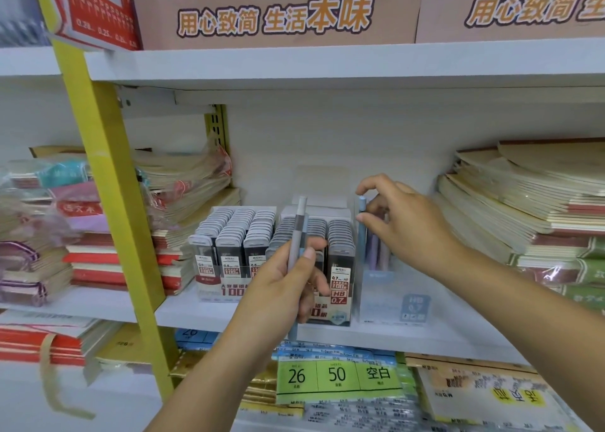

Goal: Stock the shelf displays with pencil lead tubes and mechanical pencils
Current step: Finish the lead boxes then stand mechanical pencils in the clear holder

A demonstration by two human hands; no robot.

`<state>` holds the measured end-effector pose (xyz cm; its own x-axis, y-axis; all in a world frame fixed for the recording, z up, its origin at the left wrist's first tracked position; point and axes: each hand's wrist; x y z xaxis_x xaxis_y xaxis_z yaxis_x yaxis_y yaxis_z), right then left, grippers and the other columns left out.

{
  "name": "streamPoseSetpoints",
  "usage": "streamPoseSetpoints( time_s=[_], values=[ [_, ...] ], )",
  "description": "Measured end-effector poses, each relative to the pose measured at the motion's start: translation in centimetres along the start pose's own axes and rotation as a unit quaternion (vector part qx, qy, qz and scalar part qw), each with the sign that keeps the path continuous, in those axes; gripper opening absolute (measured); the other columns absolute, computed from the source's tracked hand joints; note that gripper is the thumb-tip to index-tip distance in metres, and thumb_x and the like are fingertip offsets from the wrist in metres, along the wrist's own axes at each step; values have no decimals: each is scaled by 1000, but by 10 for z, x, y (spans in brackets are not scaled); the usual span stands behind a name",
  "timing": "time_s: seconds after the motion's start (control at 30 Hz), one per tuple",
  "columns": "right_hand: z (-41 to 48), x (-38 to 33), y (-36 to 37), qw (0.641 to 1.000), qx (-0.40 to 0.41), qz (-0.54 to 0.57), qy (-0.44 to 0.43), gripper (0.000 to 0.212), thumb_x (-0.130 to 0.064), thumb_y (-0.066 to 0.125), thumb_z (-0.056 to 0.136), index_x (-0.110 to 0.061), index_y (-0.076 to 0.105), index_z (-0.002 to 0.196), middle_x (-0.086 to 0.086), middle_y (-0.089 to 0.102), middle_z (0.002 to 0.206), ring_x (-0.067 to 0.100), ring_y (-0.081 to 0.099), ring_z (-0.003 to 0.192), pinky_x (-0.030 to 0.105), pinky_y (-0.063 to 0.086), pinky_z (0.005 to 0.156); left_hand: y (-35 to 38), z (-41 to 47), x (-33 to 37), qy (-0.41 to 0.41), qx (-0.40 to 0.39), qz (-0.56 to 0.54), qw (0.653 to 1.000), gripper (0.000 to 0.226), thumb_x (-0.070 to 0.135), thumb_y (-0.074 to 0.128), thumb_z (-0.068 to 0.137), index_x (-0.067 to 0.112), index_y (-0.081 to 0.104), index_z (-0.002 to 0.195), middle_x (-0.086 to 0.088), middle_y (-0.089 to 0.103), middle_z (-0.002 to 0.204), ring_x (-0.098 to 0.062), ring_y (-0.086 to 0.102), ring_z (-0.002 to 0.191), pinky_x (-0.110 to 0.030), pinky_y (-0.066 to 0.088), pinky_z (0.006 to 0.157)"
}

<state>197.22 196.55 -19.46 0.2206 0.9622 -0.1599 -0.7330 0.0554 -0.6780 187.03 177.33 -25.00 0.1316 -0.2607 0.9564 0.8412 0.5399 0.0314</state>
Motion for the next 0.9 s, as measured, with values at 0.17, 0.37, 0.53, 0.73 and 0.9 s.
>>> streamPoseSetpoints(
  time_s=[0.17,0.37,0.53,0.73,0.9],
  values=[
    [0,-3,4,999,30,-31,-1,28,-31,72,83,-27,56,106,-15,56,73,7,51,79,28,39,58,-3,0,-1,4,-1,-4,1000,27,34,46,104,46,70,105,4,63,67,-7,40,46,-21,38,47],
    [1,2,7,990,36,-132,19,26,-30,80,76,-18,69,96,2,54,100,21,42,100,26,30,77,-6,-1,2,-14,-9,-39,999,26,33,48,103,41,72,109,4,58,66,-6,34,44,-16,32,43],
    [-4,2,-3,995,-6,-83,63,28,-26,65,90,-22,67,118,1,51,111,19,36,110,26,30,86,-1,-3,5,-34,-35,-85,995,30,15,45,105,27,70,116,0,60,70,-8,36,49,-18,33,46],
    [-33,-36,-29,972,0,218,87,22,-30,54,94,-36,66,111,-18,66,96,-1,57,94,8,40,79,13,-5,11,-27,-94,-51,994,26,21,47,105,22,70,119,0,65,81,-9,42,59,-21,39,56],
    [-39,-56,-35,859,-55,485,154,24,-7,62,90,-22,65,109,3,74,81,7,68,68,16,51,64,26,-6,12,-30,-134,-38,990,26,29,51,103,23,71,118,2,69,85,-7,53,65,-19,47,61]
  ],
)
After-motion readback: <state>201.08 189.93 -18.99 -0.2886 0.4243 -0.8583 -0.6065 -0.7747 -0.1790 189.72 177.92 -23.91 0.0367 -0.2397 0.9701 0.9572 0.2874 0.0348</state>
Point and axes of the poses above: each hand's wrist, its own z-axis towards the middle knuckle, its own y-axis out of the palm, x = y × z
